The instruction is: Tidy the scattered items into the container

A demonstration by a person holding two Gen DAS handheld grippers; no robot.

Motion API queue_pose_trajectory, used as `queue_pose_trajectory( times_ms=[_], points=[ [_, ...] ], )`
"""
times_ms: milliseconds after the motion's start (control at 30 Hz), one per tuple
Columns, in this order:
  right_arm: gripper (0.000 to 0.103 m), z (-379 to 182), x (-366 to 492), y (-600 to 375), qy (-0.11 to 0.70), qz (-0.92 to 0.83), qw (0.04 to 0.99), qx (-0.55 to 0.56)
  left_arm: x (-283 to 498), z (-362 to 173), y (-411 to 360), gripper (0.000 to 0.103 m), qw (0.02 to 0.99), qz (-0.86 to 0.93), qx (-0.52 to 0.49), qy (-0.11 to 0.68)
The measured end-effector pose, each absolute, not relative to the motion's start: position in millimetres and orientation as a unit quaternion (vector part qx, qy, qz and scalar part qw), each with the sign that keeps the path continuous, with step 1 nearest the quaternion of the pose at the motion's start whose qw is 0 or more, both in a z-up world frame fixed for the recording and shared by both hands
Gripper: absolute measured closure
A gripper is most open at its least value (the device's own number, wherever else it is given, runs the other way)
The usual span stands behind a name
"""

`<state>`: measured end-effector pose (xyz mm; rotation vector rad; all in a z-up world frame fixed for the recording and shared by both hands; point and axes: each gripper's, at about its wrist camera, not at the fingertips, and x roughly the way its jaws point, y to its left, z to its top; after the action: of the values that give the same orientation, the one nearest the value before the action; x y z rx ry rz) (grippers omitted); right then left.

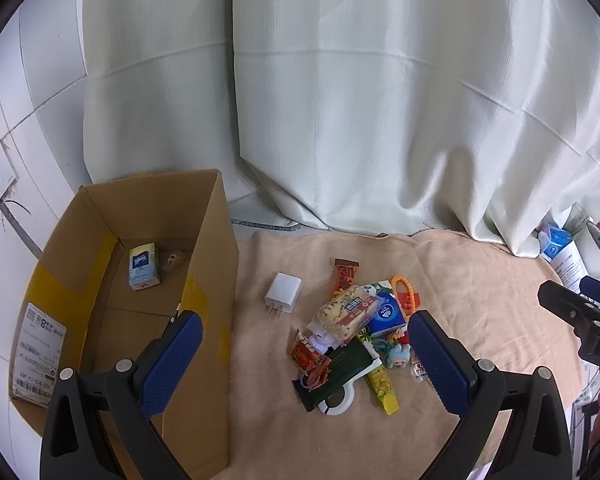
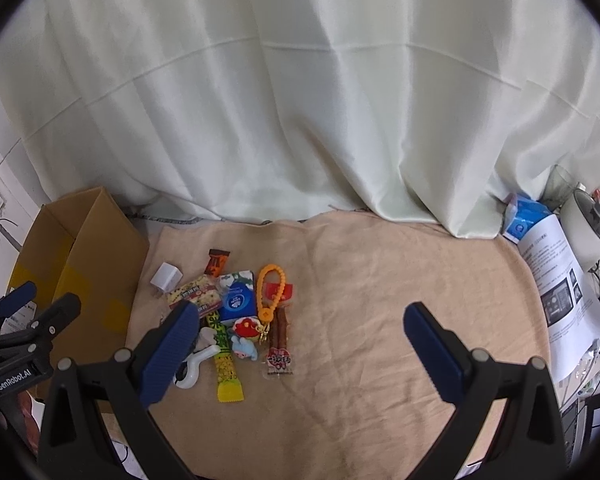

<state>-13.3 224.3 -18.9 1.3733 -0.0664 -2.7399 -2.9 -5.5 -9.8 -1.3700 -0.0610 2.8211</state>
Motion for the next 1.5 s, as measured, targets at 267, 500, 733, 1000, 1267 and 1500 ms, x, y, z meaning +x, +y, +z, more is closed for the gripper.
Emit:
queue_pose_trajectory(
  times_ms=[267,500,733,1000,1267,1500],
  points=[
    [0.000,-20,-13,225,-0.020,-0.893,0.042,0.448,-3,-10,-5,0.000,0.004,0.899,-0.437,-0.015],
    [0.000,-19,-14,226,-0.020,-0.893,0.041,0.448,-4,-10,-2,0.000,0.005,0.898,-0.440,-0.013],
    [0.000,-21,-19,224,-0.019,-0.890,0.042,0.453,-7,-21,4,0.000,0.018,0.896,-0.444,-0.007],
    [0.000,-37,-23,222,-0.011,-0.882,0.062,0.467,-11,-63,26,0.000,0.031,0.886,-0.461,0.025],
    [0.000,-63,-24,223,-0.007,-0.871,0.071,0.485,-20,-117,30,0.000,0.029,0.875,-0.483,0.022],
    [0.000,-90,-26,221,0.002,-0.862,0.075,0.501,-30,-166,8,0.000,0.004,0.855,-0.517,-0.028]
  ],
)
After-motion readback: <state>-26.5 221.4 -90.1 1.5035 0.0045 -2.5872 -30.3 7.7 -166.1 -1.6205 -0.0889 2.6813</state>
